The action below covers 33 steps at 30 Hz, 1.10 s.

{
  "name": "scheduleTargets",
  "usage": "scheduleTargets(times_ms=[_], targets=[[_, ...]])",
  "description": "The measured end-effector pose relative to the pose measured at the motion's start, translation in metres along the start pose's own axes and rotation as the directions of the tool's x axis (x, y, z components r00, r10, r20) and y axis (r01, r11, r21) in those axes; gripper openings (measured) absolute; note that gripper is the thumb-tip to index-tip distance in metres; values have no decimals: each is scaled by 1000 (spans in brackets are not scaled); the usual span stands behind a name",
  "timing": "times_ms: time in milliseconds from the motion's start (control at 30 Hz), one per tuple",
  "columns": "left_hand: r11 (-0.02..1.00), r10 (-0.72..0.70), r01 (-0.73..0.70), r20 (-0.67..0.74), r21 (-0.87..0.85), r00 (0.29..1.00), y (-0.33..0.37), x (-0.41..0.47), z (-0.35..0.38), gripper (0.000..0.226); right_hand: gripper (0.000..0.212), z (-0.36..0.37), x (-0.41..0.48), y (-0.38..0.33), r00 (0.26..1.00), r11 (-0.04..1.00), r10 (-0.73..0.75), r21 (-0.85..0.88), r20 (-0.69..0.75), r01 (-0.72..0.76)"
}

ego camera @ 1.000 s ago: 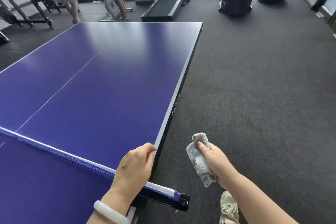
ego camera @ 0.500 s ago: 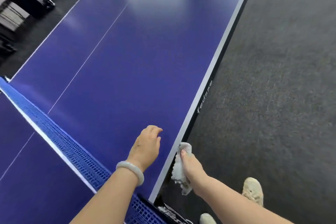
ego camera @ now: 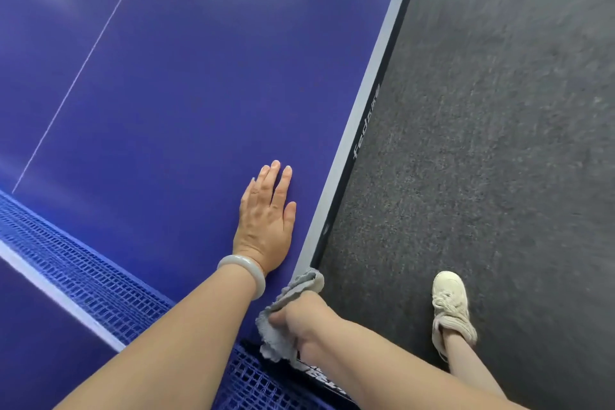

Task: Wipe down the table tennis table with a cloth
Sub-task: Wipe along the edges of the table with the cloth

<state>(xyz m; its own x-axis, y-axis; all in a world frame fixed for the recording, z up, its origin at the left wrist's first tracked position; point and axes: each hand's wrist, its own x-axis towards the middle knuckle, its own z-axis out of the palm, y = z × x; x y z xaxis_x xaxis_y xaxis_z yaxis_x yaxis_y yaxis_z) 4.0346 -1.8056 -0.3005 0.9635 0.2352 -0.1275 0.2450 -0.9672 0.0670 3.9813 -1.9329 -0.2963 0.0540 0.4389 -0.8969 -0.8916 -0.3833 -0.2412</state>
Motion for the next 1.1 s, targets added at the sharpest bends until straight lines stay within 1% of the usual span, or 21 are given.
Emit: scheduleTargets(times_ms=[33,67,133,200,233,333,400,467,500,567,633,667,700,767,800,833,900,933,967,1000,1100], targets=[[1000,0,0,-4,-11,1000,-2,0,1,59,19,0,2,-5,1000,999,15,41,12,-16],[1000,3,-3,-9,-18,1000,-3,0,2,59,15,1,5,-9,999,994,42,98,6,-43],[999,11,-11,-22,-33,1000,-6,0,3,59,15,3,8,-13,997,977,81,197,-16,-76],[998,14,-16,-35,-54,999,-7,1,4,59,21,0,5,-18,998,965,46,258,-35,-35],[998,12,-15,-41,-62,999,-7,1,5,59,27,-2,3,-23,999,963,2,268,-42,9],[997,15,-19,-54,-75,998,-9,0,6,58,34,-15,-1,-44,974,970,-201,120,-102,213],[997,16,-20,-60,-77,998,-10,0,7,58,37,-21,-6,-59,925,929,-342,86,-165,359],[997,14,-19,-61,-71,998,-10,1,8,58,32,-22,-11,-58,865,882,-442,59,-236,467],[997,13,-18,-58,-70,998,-10,1,8,58,34,-20,-16,-51,855,879,-456,27,-246,477],[997,13,-17,-53,-71,998,-10,1,7,59,45,-8,-20,-27,872,898,-437,-45,-221,439],[997,14,-18,-53,-76,998,-10,1,7,59,66,2,-19,-4,904,925,-372,-162,-211,343],[997,13,-17,-52,-78,999,-10,1,6,59,68,4,-15,0,922,940,-325,-174,-209,292],[997,11,-14,-49,-76,999,-9,1,6,59,59,1,-13,-2,938,954,-286,-148,-196,260],[998,6,-9,-46,-68,999,-9,0,6,59,30,-9,-11,-22,967,973,-229,-14,-107,229],[998,6,-9,-43,-65,999,-9,0,5,59,25,-17,-11,-38,968,969,-238,46,-85,242],[998,7,-10,-39,-66,999,-9,0,5,59,26,-26,-11,-57,957,955,-271,97,-104,281],[997,6,-8,-39,-72,999,-9,0,5,60,33,-45,-11,-90,896,886,-377,192,-233,422],[997,4,-7,-38,-76,999,-9,0,4,60,38,-51,-11,-101,858,852,-422,195,-293,485],[997,3,-5,-36,-80,999,-8,0,3,60,44,-53,-11,-105,833,837,-455,168,-315,521],[996,1,-4,-38,-85,999,-8,0,3,60,49,-50,-12,-100,832,845,-465,129,-301,519],[996,0,-3,-36,-85,999,-6,0,2,60,55,-25,-17,-54,887,903,-424,-14,-183,429]])
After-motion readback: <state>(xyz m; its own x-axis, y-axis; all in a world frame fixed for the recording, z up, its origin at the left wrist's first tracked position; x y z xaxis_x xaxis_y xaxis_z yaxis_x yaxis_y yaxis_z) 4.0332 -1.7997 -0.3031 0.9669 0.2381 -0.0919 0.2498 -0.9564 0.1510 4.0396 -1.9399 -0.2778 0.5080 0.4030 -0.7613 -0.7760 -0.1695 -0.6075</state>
